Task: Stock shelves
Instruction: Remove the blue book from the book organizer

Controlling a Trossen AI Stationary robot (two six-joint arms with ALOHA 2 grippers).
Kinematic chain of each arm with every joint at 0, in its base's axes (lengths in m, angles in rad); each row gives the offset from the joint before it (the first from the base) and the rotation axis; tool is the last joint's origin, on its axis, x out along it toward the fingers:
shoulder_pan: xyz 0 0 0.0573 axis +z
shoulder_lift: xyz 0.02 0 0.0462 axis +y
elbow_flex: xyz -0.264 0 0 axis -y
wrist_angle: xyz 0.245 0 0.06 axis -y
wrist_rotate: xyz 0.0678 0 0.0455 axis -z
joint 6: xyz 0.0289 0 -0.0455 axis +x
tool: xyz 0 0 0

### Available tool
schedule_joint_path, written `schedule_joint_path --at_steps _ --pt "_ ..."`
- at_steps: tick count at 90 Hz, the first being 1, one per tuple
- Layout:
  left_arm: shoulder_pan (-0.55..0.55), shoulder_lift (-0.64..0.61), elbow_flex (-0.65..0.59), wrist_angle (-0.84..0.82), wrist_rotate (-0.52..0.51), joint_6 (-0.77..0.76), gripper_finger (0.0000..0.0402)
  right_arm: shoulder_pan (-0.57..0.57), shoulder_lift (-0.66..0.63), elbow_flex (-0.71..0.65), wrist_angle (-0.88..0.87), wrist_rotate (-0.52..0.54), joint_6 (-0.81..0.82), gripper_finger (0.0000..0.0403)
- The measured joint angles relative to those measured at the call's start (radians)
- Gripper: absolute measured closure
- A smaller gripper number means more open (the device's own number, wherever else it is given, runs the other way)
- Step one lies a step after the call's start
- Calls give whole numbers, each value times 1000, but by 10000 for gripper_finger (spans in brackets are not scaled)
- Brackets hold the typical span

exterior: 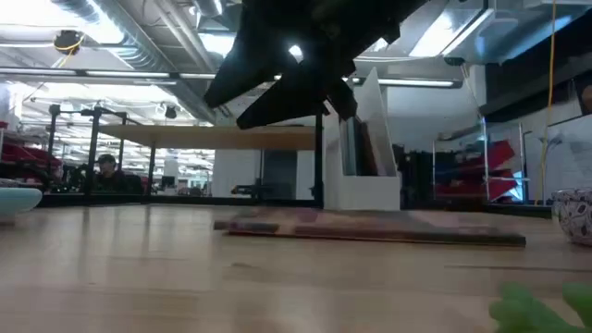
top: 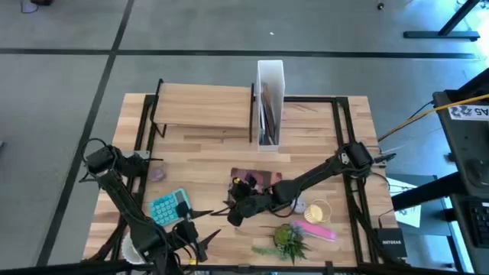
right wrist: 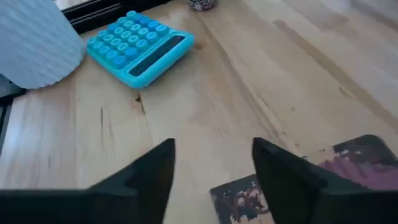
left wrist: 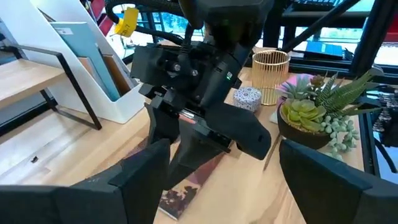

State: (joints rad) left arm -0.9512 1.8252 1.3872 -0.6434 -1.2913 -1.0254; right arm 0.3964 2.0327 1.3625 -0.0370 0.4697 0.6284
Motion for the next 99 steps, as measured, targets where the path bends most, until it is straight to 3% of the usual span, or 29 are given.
schedule_joint_path --at_steps 24,34,44,56,73,86,99 --pt "-1 0 0 -1 21 -3 119 50 -95 -1 -23 61 -151 180" --pt "0 0 0 -1 36 -3 119 98 -199 -1 -140 79 -311 187" --pt "0 0 0 -1 48 -5 119 161 -327 -1 -349 137 -347 193" --pt "0 0 0 -2 50 -9 119 239 -468 0 -631 331 -247 197" --pt "0 0 0 -3 50 -14 119 307 -584 -61 -915 579 67 198" --pt "0 0 0 -2 50 -15 119 295 -588 -217 -865 662 175 198" --pt "1 0 0 -2 50 -15 119 225 -574 -412 -498 767 91 198"
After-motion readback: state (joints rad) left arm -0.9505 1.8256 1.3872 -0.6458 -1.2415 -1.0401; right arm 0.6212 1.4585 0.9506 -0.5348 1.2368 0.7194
